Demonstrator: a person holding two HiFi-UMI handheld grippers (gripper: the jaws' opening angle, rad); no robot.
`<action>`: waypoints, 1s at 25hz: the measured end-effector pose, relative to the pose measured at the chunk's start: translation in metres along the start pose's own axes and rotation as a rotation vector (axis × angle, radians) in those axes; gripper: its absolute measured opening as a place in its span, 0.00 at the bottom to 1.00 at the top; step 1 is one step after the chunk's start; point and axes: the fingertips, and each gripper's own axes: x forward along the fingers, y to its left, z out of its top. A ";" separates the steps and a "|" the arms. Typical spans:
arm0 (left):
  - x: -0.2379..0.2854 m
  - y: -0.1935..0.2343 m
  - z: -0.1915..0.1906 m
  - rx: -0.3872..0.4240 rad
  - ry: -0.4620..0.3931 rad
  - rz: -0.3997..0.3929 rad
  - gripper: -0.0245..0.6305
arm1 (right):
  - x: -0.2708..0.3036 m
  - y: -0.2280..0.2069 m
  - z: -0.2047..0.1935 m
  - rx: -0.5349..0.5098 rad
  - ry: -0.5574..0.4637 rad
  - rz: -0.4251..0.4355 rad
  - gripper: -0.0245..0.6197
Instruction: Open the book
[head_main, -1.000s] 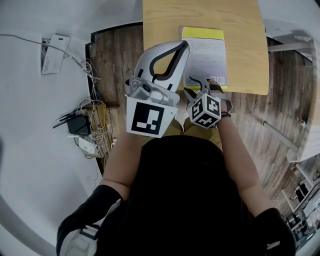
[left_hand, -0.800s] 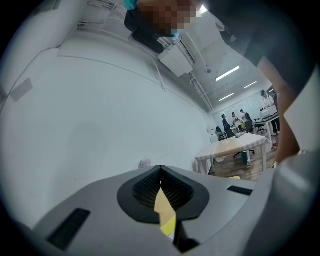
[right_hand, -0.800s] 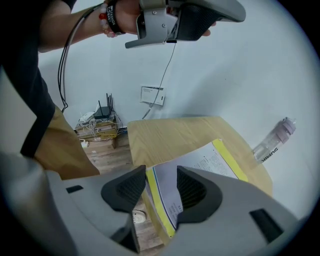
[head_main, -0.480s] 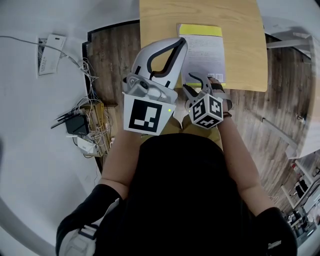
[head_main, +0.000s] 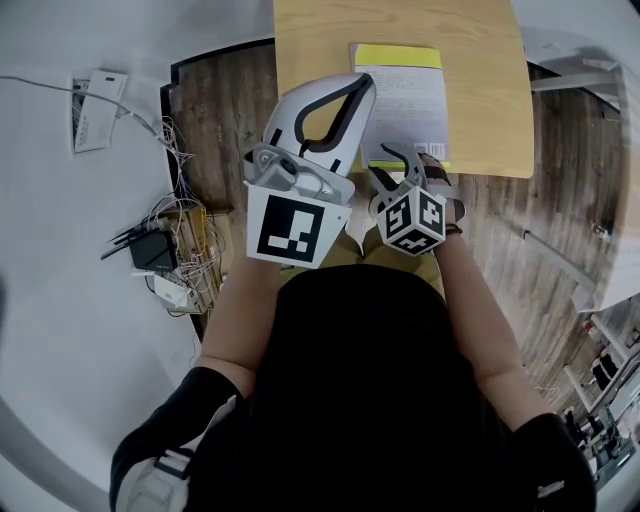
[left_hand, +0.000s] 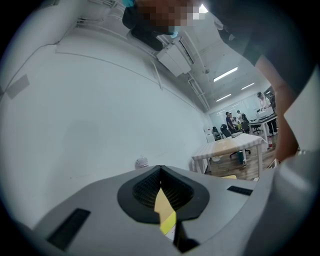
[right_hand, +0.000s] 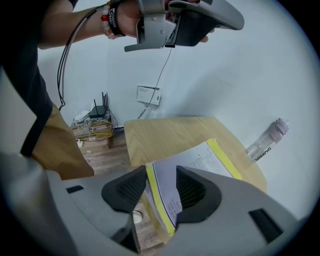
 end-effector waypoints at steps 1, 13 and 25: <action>0.000 0.000 0.000 0.001 -0.001 -0.002 0.04 | -0.001 -0.001 0.003 -0.003 -0.008 -0.007 0.35; 0.000 -0.002 -0.006 -0.005 0.010 -0.012 0.04 | 0.001 -0.005 0.004 0.059 -0.017 -0.010 0.11; 0.006 -0.004 -0.004 0.000 0.004 -0.011 0.04 | -0.013 -0.018 0.010 0.071 -0.052 -0.048 0.10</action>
